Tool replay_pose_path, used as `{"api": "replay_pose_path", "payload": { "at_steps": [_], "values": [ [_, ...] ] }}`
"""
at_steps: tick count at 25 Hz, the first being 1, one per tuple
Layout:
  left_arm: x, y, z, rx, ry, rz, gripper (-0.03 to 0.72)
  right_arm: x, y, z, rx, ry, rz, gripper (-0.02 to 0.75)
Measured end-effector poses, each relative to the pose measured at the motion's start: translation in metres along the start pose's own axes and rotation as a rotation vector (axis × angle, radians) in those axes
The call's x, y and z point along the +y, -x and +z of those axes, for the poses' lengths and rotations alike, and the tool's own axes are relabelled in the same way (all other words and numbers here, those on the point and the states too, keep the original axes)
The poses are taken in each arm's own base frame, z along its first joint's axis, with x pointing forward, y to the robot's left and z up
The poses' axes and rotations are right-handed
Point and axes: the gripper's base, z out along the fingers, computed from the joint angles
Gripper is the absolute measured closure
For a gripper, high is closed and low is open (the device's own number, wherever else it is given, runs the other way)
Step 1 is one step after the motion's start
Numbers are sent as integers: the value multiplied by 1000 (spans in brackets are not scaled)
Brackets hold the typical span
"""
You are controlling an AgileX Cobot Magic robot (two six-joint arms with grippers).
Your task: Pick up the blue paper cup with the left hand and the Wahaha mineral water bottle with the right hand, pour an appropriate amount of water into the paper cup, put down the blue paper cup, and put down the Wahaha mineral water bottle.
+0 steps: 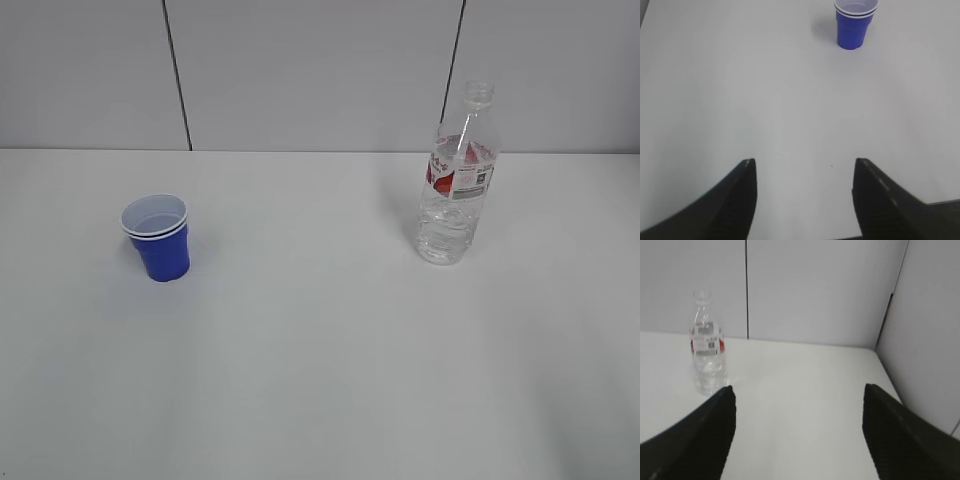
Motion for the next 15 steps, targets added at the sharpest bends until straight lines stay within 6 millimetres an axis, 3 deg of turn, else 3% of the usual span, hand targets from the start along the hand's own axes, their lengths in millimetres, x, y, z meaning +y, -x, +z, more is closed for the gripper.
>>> {"api": "replay_pose_path", "payload": {
  "at_steps": [15],
  "values": [
    [0, 0, 0, 0, 0, 0, 251, 9, -23, -20, 369, 149, 22, 150]
  ]
}}
